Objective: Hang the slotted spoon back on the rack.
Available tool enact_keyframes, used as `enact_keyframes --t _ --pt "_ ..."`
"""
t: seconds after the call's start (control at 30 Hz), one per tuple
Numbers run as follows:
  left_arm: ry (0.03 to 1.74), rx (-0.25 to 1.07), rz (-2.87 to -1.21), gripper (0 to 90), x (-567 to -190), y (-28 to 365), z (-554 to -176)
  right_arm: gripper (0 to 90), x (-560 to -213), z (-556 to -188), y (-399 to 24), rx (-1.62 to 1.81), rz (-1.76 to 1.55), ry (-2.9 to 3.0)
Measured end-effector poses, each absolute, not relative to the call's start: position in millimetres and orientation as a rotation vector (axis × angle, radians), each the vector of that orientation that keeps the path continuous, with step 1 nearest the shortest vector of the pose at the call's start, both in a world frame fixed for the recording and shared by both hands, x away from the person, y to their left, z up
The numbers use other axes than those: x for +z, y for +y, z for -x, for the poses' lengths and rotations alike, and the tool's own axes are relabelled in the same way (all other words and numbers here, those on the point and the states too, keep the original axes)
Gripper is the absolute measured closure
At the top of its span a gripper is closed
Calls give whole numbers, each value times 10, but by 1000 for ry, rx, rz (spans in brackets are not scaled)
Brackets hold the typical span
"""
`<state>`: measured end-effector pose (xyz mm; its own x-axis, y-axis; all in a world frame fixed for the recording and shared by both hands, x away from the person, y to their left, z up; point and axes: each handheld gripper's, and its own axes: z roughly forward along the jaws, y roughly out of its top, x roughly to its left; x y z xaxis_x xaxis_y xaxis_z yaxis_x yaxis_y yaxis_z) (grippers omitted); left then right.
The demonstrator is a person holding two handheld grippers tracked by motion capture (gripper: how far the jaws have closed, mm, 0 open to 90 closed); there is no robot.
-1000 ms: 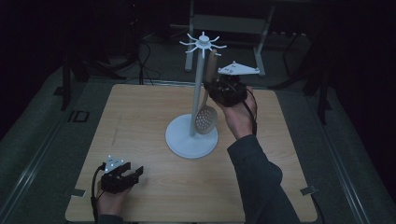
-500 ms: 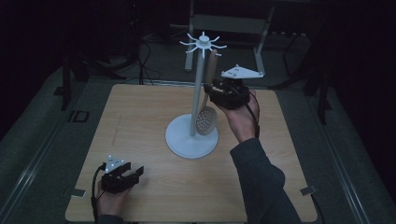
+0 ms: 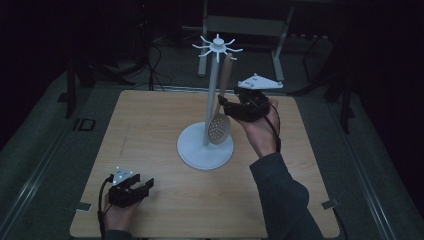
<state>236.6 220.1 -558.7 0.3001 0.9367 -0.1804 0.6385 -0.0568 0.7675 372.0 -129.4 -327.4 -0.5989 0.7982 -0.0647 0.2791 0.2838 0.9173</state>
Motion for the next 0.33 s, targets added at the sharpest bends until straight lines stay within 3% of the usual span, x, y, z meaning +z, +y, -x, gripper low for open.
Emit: enact_keyframes --t 0.33 --pt "1424 478 -1771 412 -5588 2203 -2368 303 -3489 -3658 -1478 1266 -996 2045"
